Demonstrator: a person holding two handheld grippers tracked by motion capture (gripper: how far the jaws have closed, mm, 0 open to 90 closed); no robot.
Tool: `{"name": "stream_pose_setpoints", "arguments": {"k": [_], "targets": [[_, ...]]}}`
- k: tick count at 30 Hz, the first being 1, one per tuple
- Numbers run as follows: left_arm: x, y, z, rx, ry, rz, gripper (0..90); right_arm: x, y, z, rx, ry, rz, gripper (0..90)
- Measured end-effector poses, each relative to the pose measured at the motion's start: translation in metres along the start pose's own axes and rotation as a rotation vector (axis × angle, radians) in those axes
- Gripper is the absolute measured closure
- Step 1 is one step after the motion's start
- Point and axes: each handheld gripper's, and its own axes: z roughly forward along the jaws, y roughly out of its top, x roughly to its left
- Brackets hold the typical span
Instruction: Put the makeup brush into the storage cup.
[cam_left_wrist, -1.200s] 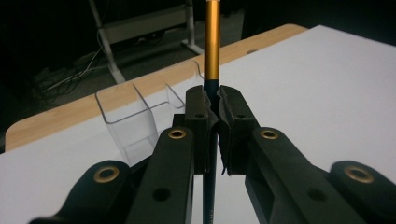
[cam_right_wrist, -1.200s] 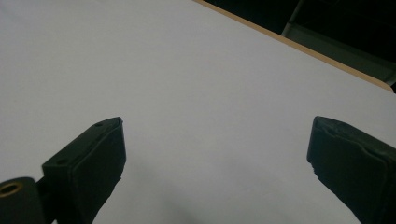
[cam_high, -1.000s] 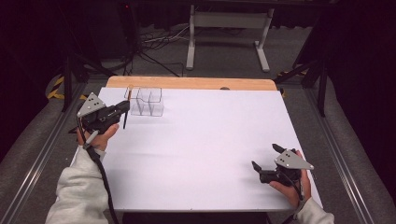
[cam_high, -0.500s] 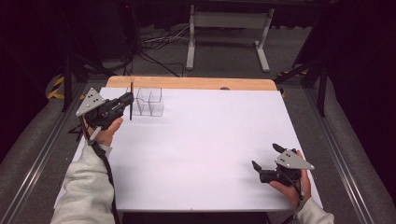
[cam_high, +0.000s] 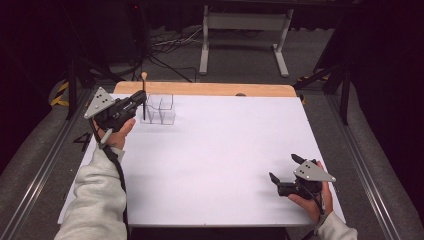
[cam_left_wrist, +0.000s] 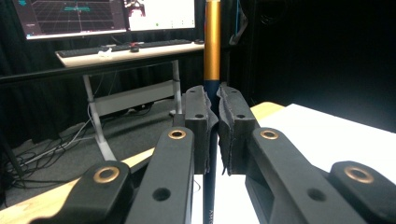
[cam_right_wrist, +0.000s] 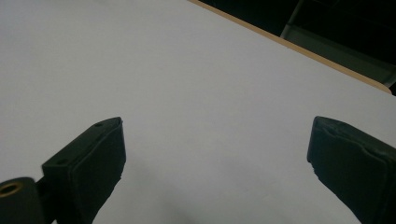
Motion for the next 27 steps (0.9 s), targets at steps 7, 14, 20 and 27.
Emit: {"name": "stream_pose_setpoints", "arguments": {"k": [7, 14, 20, 27], "targets": [[0.002, 0.001, 0.013, -0.004, 0.000, 0.004, 82.9, 0.000, 0.000, 0.000, 0.000, 0.001, -0.001, 5.2], [0.010, 0.004, 0.023, -0.019, -0.001, 0.016, 82.9, 0.000, 0.000, -0.002, -0.010, 0.007, 0.006, 5.2], [0.017, 0.004, 0.028, -0.035, -0.005, 0.005, 82.9, 0.001, 0.000, -0.002, -0.021, 0.005, -0.004, 5.2], [0.020, 0.008, 0.030, -0.049, -0.007, 0.006, 82.9, 0.001, 0.001, -0.004, -0.027, -0.002, -0.009, 5.2]]}}
